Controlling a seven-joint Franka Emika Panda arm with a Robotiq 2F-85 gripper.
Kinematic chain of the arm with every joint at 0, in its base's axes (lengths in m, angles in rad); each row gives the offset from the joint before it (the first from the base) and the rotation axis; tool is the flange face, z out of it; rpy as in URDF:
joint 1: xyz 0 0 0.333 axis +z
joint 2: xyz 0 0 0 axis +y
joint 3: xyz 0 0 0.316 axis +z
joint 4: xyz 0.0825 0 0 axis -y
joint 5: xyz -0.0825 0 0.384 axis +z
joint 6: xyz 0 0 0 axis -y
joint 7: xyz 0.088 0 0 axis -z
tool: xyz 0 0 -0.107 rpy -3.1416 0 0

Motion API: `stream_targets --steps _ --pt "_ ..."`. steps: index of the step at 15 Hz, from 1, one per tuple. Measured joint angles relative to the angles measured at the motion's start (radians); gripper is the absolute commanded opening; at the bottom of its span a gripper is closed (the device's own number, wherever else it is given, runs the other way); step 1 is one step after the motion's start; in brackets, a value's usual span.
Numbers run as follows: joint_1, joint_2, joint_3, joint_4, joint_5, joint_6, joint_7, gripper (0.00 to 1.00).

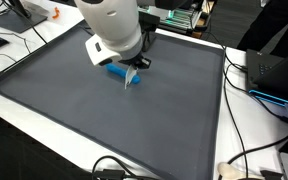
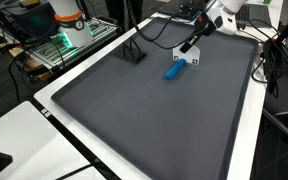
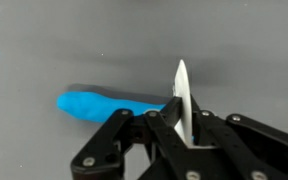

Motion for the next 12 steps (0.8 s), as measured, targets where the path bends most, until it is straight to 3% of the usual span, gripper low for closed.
stream_targets --steps 12 --pt "0.002 0.073 0.005 0.092 0.000 -0.181 -0.046 0.02"
